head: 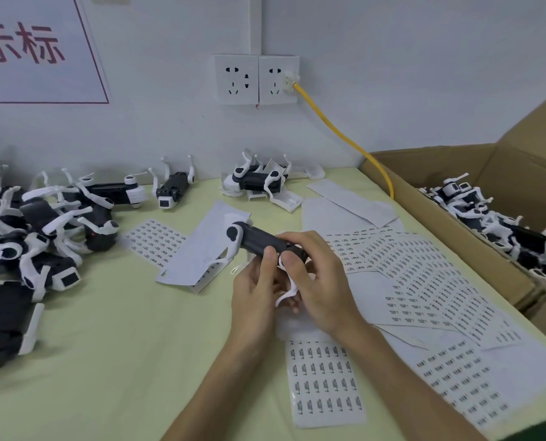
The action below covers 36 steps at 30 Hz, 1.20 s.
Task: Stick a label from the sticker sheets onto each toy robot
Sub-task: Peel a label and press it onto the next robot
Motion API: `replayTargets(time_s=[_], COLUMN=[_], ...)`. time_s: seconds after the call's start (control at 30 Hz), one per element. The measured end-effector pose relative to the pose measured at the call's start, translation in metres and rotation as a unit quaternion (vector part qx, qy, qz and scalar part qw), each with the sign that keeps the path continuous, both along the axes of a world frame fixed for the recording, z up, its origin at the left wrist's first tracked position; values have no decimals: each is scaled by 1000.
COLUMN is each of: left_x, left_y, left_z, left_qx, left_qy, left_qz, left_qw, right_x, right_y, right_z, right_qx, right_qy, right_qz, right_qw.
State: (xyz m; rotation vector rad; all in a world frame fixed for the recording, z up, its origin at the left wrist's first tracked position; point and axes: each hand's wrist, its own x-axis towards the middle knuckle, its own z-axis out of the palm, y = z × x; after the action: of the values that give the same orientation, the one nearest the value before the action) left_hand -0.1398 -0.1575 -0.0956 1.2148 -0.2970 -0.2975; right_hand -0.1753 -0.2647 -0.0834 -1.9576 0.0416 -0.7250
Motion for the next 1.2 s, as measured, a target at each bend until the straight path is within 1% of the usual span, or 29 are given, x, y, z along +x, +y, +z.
replayTargets(time_s=[0.07,0.17,0.27,0.37,0.5,0.6,0.67,0.7,0.73,0.77,0.8,0.83,0.9,0.93,0.97,1.03,1.13,1.17,1.2], left_x=[0,1,2,6,12,16,20,21,23,24,24,25,26,26,26,25,24,24,24], left_y=[1,1,2,4,7,9,13,15,16,18,19,20,21,21,21,19,18,17,17], left_z=[1,2,4,3,1,-1,0,1,3,4,6,7,8,8,8,7,6,5,4], left_qx=[-25,-69,-90,-81,-50,-45,-39,-41,-50,-64,-81,-95,-108,-111,-112,-114,-110,-106,-101], left_qy=[15,44,55,51,54,92,116,126,136,152,174,188,197,197,203,213,217,216,215], left_qz=[-5,-12,-12,-16,-56,-90,-121,-137,-152,-162,-166,-170,-172,-172,-171,-169,-165,-163,-160], left_qw=[1000,997,994,995,996,991,985,982,978,973,967,963,959,959,958,956,956,957,958], right_x=[0,-2,-3,-3,-2,-1,2,4,5,6,6,6,1,-1,-4,-9,-12,-11,-10], right_y=[1,1,-1,-3,-7,-9,-8,-9,-11,-16,-23,-32,-54,-67,-81,-113,-164,-175,-182], right_z=[0,1,2,1,-2,-4,-3,-1,2,6,11,17,27,29,33,48,70,74,75], right_qx=[-3,20,46,40,49,54,79,118,185,274,370,464,623,669,692,700,690,679,658], right_qy=[2,22,43,52,74,97,109,115,122,133,146,155,137,113,88,25,-106,-116,-93], right_qz=[4,22,42,36,11,-10,-32,-42,-47,-47,-45,-44,-45,-50,-60,-83,-85,-94,-118], right_qw=[1000,999,997,997,996,994,990,986,974,951,916,871,769,733,714,709,711,719,738])
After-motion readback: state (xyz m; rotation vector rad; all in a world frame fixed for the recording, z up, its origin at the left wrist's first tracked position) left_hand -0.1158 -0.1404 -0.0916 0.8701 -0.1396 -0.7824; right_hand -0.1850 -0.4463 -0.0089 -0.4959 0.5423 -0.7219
